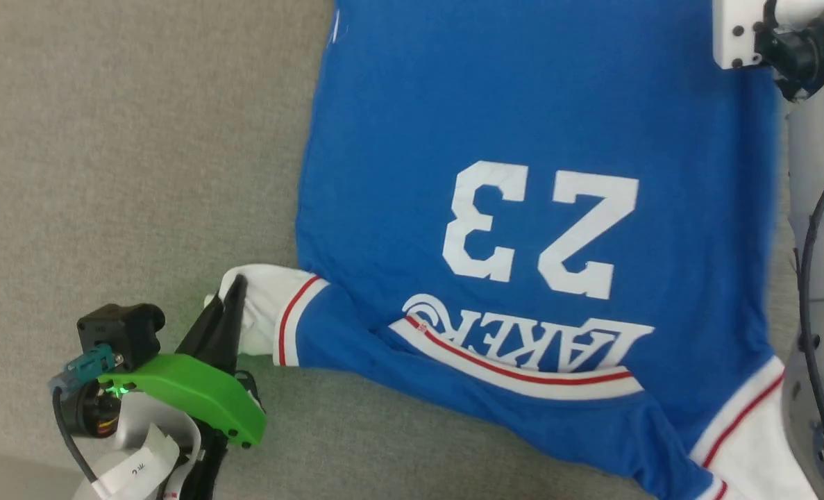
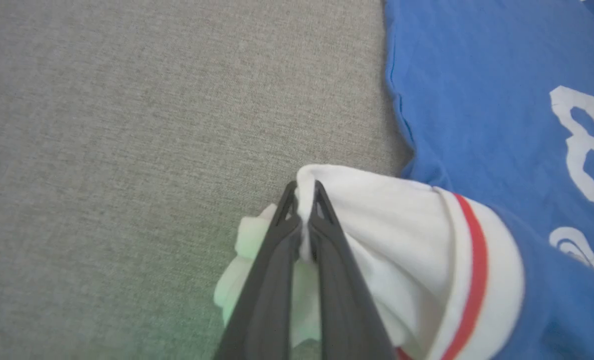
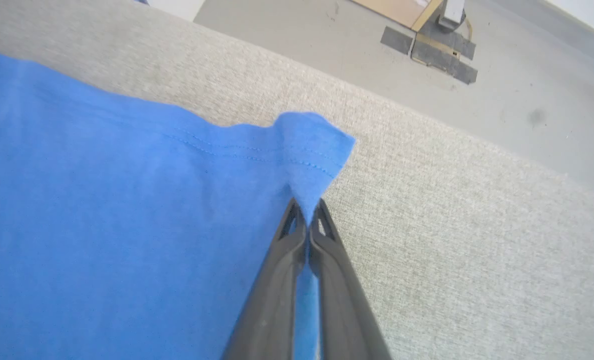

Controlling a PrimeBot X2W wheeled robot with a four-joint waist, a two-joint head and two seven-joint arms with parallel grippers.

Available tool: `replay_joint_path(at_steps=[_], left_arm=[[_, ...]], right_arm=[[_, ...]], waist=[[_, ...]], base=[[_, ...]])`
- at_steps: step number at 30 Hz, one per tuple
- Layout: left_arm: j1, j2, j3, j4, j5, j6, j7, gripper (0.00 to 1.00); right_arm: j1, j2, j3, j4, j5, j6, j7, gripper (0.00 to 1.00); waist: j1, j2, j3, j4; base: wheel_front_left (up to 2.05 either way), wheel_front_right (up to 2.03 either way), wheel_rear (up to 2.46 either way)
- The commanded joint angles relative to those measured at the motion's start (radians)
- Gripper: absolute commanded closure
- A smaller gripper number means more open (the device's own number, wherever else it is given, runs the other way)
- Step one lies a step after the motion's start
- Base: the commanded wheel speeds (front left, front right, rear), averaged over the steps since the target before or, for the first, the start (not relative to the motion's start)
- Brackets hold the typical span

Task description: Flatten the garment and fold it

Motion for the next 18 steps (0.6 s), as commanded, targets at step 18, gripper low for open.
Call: replay_joint_path(at_steps=[18], left_arm=[[0.076, 0.028, 0.002, 0.055, 0.005, 0.027, 0.010, 1.00]], right_arm=[[0.793, -0.227, 0.119, -0.686, 0.489, -0.001, 0.166, 1.00]], waist=[[-0.0001, 0.0000, -0.352, -0.249]], base=[[0.00, 0.00, 0.00]])
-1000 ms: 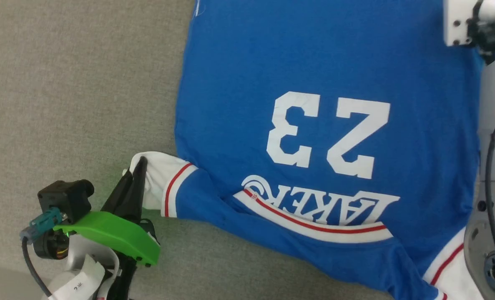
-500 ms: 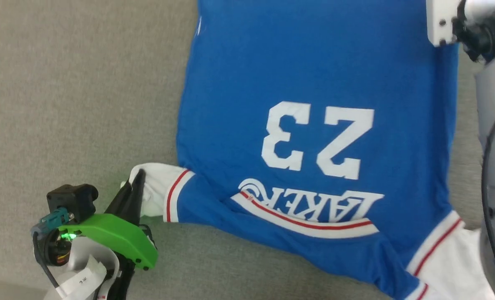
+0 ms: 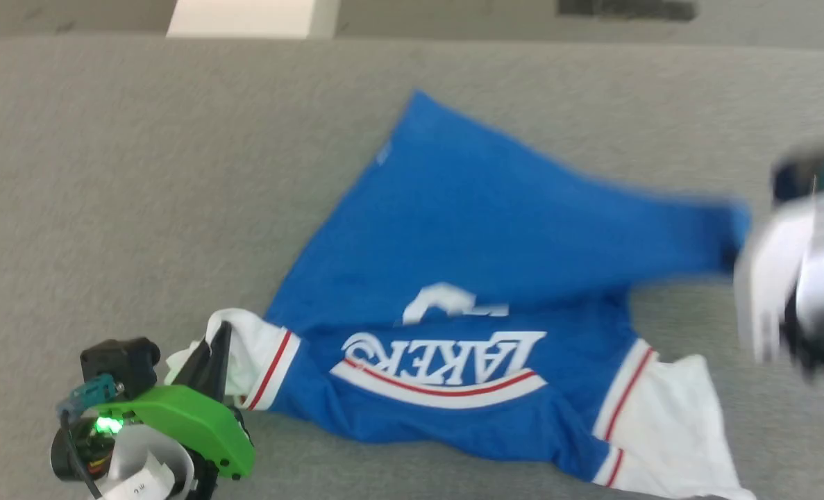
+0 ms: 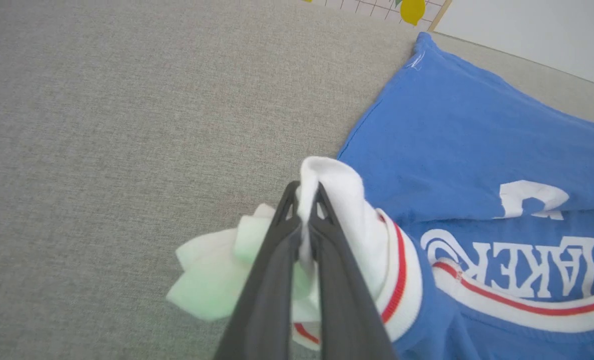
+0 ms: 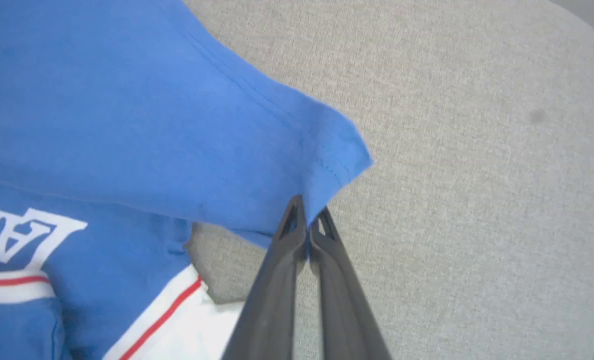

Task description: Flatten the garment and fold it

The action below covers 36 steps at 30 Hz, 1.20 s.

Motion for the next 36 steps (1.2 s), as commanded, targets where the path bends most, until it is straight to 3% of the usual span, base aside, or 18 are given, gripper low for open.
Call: replay_joint_path(at_steps=[1, 2, 4, 10, 11, 12, 18, 24, 32, 34, 36], left_arm=[[0.020, -0.001, -0.003, 0.007, 0.004, 0.007, 0.000, 1.00], [0.020, -0.003, -0.009, 0.013, 0.002, 0.004, -0.003, 1.00], [0.019, -0.005, -0.013, 0.021, 0.000, 0.001, -0.004, 1.00], [0.026, -0.011, -0.015, 0.044, -0.010, 0.000, -0.010, 1.00], [0.028, -0.011, -0.014, 0.047, -0.012, 0.000, -0.011, 1.00], [0.031, -0.011, -0.014, 0.050, -0.013, 0.000, -0.012, 1.00], [0.041, -0.008, -0.007, 0.060, -0.020, 0.006, -0.016, 1.00], [0.049, 0.000, 0.002, 0.056, -0.024, 0.011, -0.018, 1.00], [0.008, -0.003, -0.012, 0.042, -0.024, 0.000, -0.015, 1.00], [-0.016, -0.006, -0.018, 0.048, -0.025, -0.009, -0.019, 1.00], [-0.026, -0.011, -0.022, 0.052, -0.025, -0.012, -0.023, 1.00]], right_arm=[[0.182, 0.057, -0.043, -0.090, 0.019, -0.001, 0.022, 1.00], [0.316, 0.127, -0.068, -0.115, 0.020, -0.001, 0.013, 1.00], [0.393, 0.193, -0.077, -0.109, 0.033, -0.001, 0.011, 1.00], [0.513, 0.256, -0.059, -0.072, 0.055, -0.001, -0.031, 1.00], [0.513, 0.258, -0.064, -0.071, 0.053, -0.001, -0.049, 0.74], [0.507, 0.261, -0.079, -0.076, 0.054, -0.001, -0.078, 0.00], [0.402, 0.271, -0.142, -0.144, 0.083, -0.001, -0.284, 0.00], [0.219, 0.254, -0.083, -0.112, 0.060, -0.001, -0.366, 0.00], [-0.119, 0.228, 0.072, 0.124, -0.031, -0.001, -0.336, 0.00], [-0.269, 0.223, 0.154, 0.286, -0.116, -0.001, -0.260, 0.00], [-0.336, 0.224, 0.183, 0.360, -0.167, -0.001, -0.228, 0.00]], waist=[[0.0001, -0.0001, -0.091, -0.088], [0.0001, -0.0001, -0.096, -0.088], [0.0001, -0.0001, -0.102, -0.086], [0.0001, -0.0001, -0.117, -0.079], [0.0001, -0.0001, -0.119, -0.079], [0.0001, -0.0001, -0.120, -0.079], [0.0001, -0.0001, -0.128, -0.074], [0.0001, -0.0001, -0.102, -0.063], [0.0001, -0.0001, -0.002, 0.012], [0.0001, -0.0001, 0.048, 0.052], [0.0001, -0.0001, 0.069, 0.070]], base=[[0.00, 0.00, 0.00], [0.00, 0.00, 0.00], [0.00, 0.00, 0.00], [0.00, 0.00, 0.00], [0.00, 0.00, 0.00], [0.00, 0.00, 0.00], [0.00, 0.00, 0.00], [0.00, 0.00, 0.00], [0.00, 0.00, 0.00], [0.00, 0.00, 0.00], [0.00, 0.00, 0.00]])
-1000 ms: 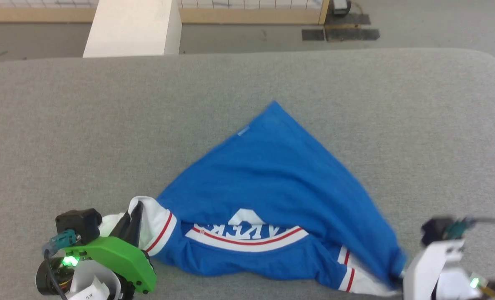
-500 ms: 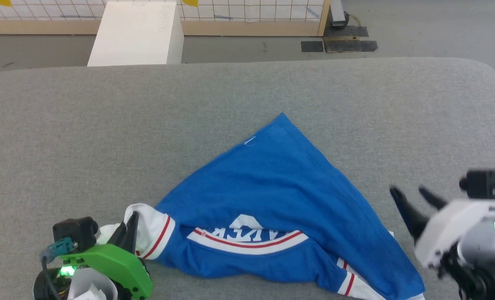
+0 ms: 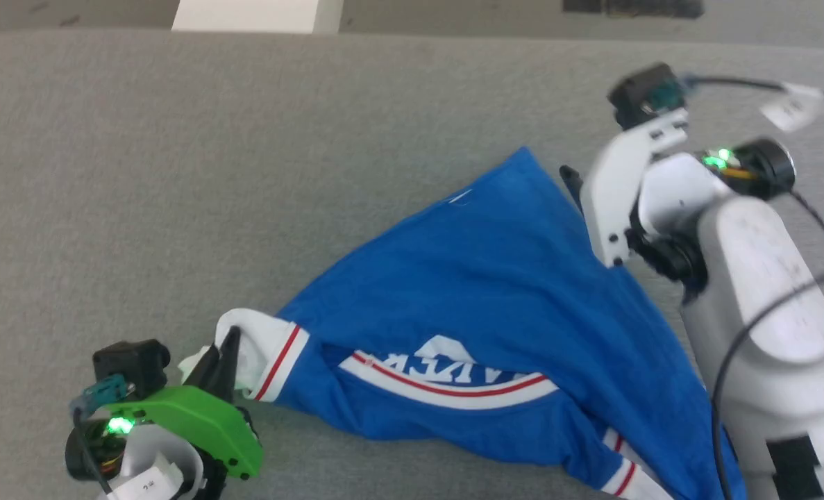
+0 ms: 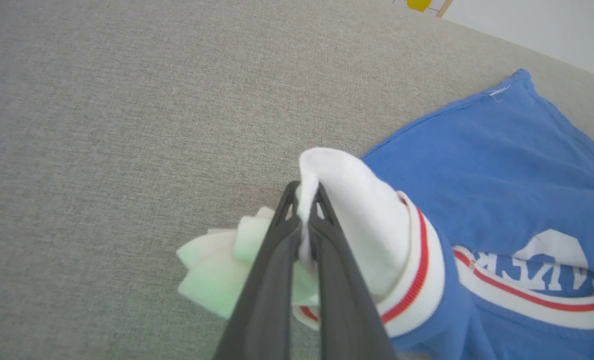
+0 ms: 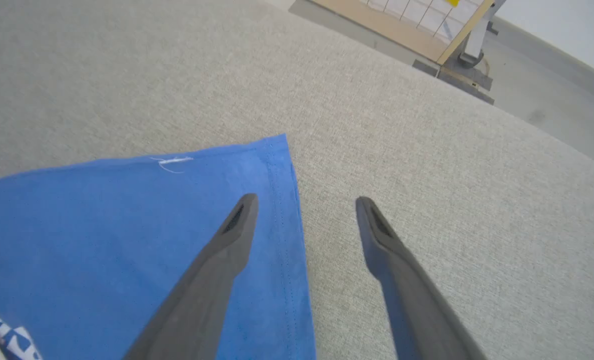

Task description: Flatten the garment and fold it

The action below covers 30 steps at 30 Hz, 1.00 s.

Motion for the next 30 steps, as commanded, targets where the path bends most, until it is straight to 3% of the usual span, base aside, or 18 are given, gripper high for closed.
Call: replay_joint_path(at_steps=[1, 8, 14, 15, 16, 17, 19, 20, 23, 30], left_arm=[[-0.020, -0.007, -0.006, 0.004, -0.005, -0.009, -0.006, 1.00], [-0.055, -0.031, -0.026, 0.026, -0.013, -0.028, -0.024, 1.00], [-0.076, -0.041, -0.035, 0.054, -0.016, -0.040, -0.044, 1.00], [-0.076, -0.041, -0.035, 0.058, -0.016, -0.039, -0.046, 1.00], [-0.076, -0.041, -0.035, 0.061, -0.016, -0.039, -0.047, 1.00], [-0.075, -0.041, -0.035, 0.064, -0.016, -0.038, -0.048, 1.00], [-0.074, -0.039, -0.035, 0.067, -0.016, -0.037, -0.049, 1.00], [-0.070, -0.029, -0.032, 0.070, -0.014, -0.035, -0.048, 1.00], [-0.061, -0.023, -0.029, 0.070, -0.013, -0.029, -0.046, 1.00], [-0.005, -0.001, -0.019, 0.052, -0.016, -0.005, -0.031, 1.00]], right_arm=[[-0.047, -0.003, 0.020, 0.047, -0.038, -0.001, 0.025, 0.00], [-0.212, -0.009, 0.119, 0.267, -0.151, -0.001, 0.141, 0.00], [-0.246, -0.021, 0.234, 0.388, -0.116, -0.001, 0.211, 0.00], [-0.248, -0.022, 0.238, 0.397, -0.101, -0.001, 0.220, 0.07], [-0.249, -0.022, 0.243, 0.401, -0.089, -0.001, 0.227, 0.70], [-0.251, -0.021, 0.247, 0.401, -0.071, -0.001, 0.226, 1.00], [-0.257, -0.028, 0.247, 0.392, -0.044, -0.001, 0.213, 1.00], [-0.254, -0.043, 0.207, 0.346, 0.026, -0.001, 0.142, 1.00], [-0.230, -0.055, 0.167, 0.297, 0.079, -0.001, 0.088, 1.00], [-0.011, -0.099, 0.029, 0.057, 0.276, -0.001, 0.015, 1.00]], waist=[[0.0001, 0.0000, 0.069, 0.066], [0.0001, 0.0000, 0.148, 0.129], [0.0001, 0.0000, 0.175, 0.147], [0.0001, 0.0000, 0.172, 0.143], [0.0001, 0.0000, 0.168, 0.140], [0.0001, 0.0000, 0.161, 0.133], [0.0001, 0.0000, 0.147, 0.122], [0.0001, 0.0000, 0.101, 0.091], [0.0001, 0.0000, 0.061, 0.066], [0.0001, 0.0000, -0.053, -0.018]], base=[[0.00, 0.00, 0.00], [0.00, 0.00, 0.00], [0.00, 0.00, 0.00], [0.00, 0.00, 0.00], [0.00, 0.00, 0.00], [0.00, 0.00, 0.00], [0.00, 0.00, 0.00], [0.00, 0.00, 0.00], [0.00, 0.00, 0.00], [0.00, 0.00, 0.00]])
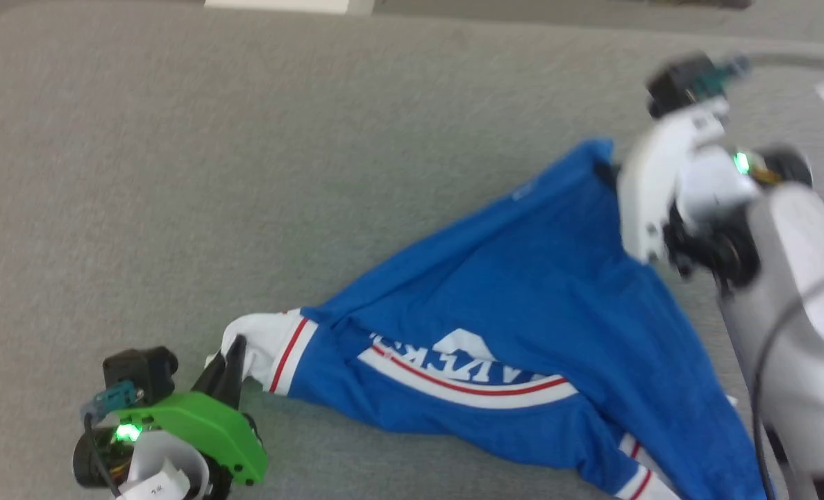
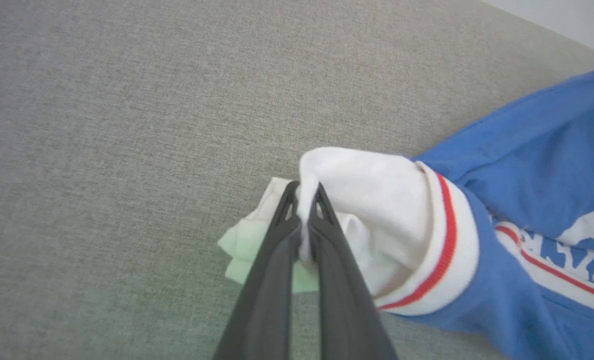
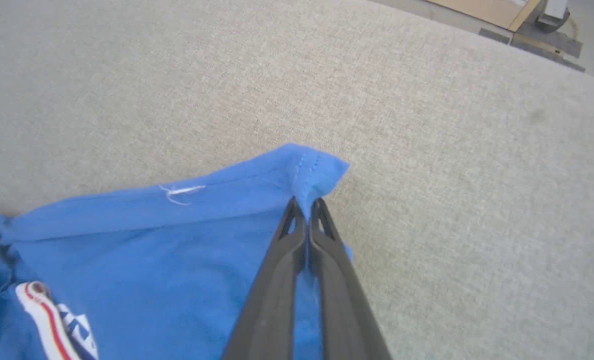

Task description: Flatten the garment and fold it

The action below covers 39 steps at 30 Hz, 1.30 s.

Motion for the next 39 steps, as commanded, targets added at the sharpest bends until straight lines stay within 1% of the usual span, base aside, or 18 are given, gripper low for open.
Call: replay_joint_path(at_steps=[1, 4, 5, 6, 9, 11, 12, 13, 16, 18, 20, 23, 26, 31, 39], left_arm=[[0.013, 0.009, 0.003, -0.007, -0.009, 0.006, 0.004, 1.00], [0.032, 0.013, 0.002, -0.016, -0.011, 0.012, 0.010, 1.00], [0.048, 0.013, 0.004, -0.021, -0.016, 0.019, 0.013, 1.00], [0.054, 0.014, 0.004, -0.023, -0.017, 0.022, 0.014, 1.00], [0.071, 0.013, 0.007, -0.026, -0.024, 0.025, 0.011, 1.00], [0.078, 0.011, 0.013, -0.028, -0.033, 0.023, 0.004, 1.00], [0.079, 0.009, 0.017, -0.031, -0.040, 0.020, -0.002, 1.00], [0.061, 0.008, 0.028, -0.040, -0.059, 0.000, -0.017, 1.00], [0.013, 0.018, 0.043, -0.054, -0.078, -0.027, -0.017, 1.00], [-0.048, 0.051, 0.051, -0.064, -0.067, -0.045, -0.002, 1.00], [-0.113, 0.071, 0.056, -0.073, -0.067, -0.066, 0.013, 1.00], [-0.250, 0.133, 0.038, -0.069, -0.026, -0.105, 0.072, 1.00], [-0.393, 0.166, 0.022, -0.064, 0.004, -0.137, 0.119, 1.00], [-0.643, 0.216, 0.005, 0.001, 0.058, -0.185, 0.185, 1.00], [-0.940, 0.280, 0.007, 0.162, 0.116, -0.226, 0.245, 1.00]], right_arm=[[0.064, -0.011, -0.021, -0.040, 0.027, -0.001, 0.002, 1.00], [0.223, -0.020, -0.102, -0.164, 0.090, -0.001, 0.024, 1.00], [0.376, -0.014, -0.167, -0.276, 0.120, -0.001, 0.056, 1.00], [0.433, -0.006, -0.190, -0.314, 0.131, -0.001, 0.071, 1.00], [0.575, 0.034, -0.244, -0.408, 0.171, -0.001, 0.128, 1.00], [0.629, 0.057, -0.275, -0.452, 0.198, -0.001, 0.157, 1.00], [0.651, 0.071, -0.292, -0.476, 0.217, -0.001, 0.176, 1.00], [0.664, 0.099, -0.333, -0.540, 0.272, -0.001, 0.224, 1.00], [0.613, 0.107, -0.370, -0.582, 0.304, -0.001, 0.266, 1.00], [0.539, 0.105, -0.401, -0.595, 0.307, -0.001, 0.297, 1.00], [0.464, 0.097, -0.429, -0.599, 0.298, -0.001, 0.314, 1.00], [0.324, 0.065, -0.460, -0.585, 0.259, -0.001, 0.347, 1.00], [0.196, 0.047, -0.484, -0.555, 0.227, -0.001, 0.367, 1.00], [0.003, 0.033, -0.509, -0.487, 0.168, -0.001, 0.348, 1.00], [-0.174, 0.028, -0.514, -0.377, 0.108, -0.001, 0.314, 1.00]], waist=[[-0.0001, 0.0000, -0.087, -0.082], [-0.0001, 0.0000, -0.125, -0.107], [-0.0001, 0.0000, -0.153, -0.125], [-0.0001, 0.0000, -0.162, -0.130], [-0.0001, 0.0000, -0.185, -0.141], [-0.0001, 0.0000, -0.196, -0.147], [-0.0001, 0.0000, -0.203, -0.150], [-0.0001, 0.0000, -0.222, -0.153], [-0.0001, 0.0000, -0.242, -0.156], [-0.0001, 0.0000, -0.257, -0.158], [-0.0001, 0.0000, -0.270, -0.156], [-0.0001, 0.0000, -0.296, -0.152], [-0.0001, 0.0000, -0.311, -0.150], [-0.0001, 0.0000, -0.316, -0.151], [-0.0001, 0.0000, -0.281, -0.160]], base=[[0.00, 0.00, 0.00], [0.00, 0.00, 0.00], [0.00, 0.00, 0.00], [0.00, 0.00, 0.00], [0.00, 0.00, 0.00], [0.00, 0.00, 0.00], [0.00, 0.00, 0.00], [0.00, 0.00, 0.00], [0.00, 0.00, 0.00], [0.00, 0.00, 0.00], [0.00, 0.00, 0.00], [0.00, 0.00, 0.00], [0.00, 0.00, 0.00], [0.00, 0.00, 0.00], [0.00, 0.00, 0.00]])
